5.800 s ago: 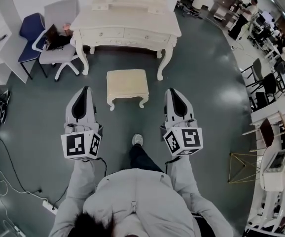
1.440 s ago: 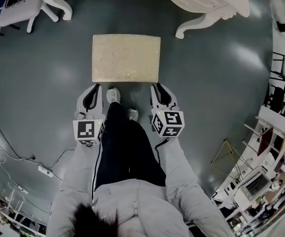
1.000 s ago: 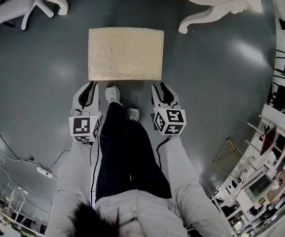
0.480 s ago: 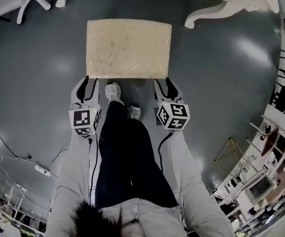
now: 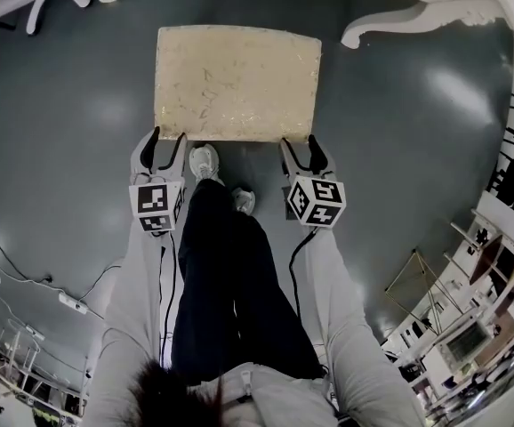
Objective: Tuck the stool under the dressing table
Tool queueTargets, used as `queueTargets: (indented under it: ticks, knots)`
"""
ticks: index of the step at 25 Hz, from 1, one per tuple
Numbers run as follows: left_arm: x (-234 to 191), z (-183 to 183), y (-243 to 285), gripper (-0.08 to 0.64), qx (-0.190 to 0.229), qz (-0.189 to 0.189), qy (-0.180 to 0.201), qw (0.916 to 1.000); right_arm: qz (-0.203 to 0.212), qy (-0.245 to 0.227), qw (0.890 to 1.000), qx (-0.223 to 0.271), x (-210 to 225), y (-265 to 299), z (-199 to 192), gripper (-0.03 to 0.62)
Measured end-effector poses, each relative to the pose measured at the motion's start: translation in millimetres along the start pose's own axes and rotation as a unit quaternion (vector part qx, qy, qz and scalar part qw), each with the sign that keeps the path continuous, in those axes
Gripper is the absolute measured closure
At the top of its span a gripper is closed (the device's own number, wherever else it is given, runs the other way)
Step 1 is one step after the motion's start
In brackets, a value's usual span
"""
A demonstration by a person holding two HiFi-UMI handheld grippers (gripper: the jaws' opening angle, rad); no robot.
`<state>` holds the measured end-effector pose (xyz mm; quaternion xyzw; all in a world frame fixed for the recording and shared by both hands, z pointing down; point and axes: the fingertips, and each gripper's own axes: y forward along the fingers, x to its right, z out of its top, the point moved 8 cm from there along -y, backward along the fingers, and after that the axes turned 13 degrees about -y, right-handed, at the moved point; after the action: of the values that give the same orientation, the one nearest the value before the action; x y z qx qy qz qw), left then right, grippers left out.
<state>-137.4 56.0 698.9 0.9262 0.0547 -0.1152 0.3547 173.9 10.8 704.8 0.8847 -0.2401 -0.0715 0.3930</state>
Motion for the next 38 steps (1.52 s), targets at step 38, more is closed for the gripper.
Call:
queueTargets:
  ticks: [38]
  knots:
    - [-33, 69, 76, 0.341, -0.029, -0.040, 0.040, 0.9980, -0.049, 0.016, 0.999, 0.006, 6, 59, 53, 0.328]
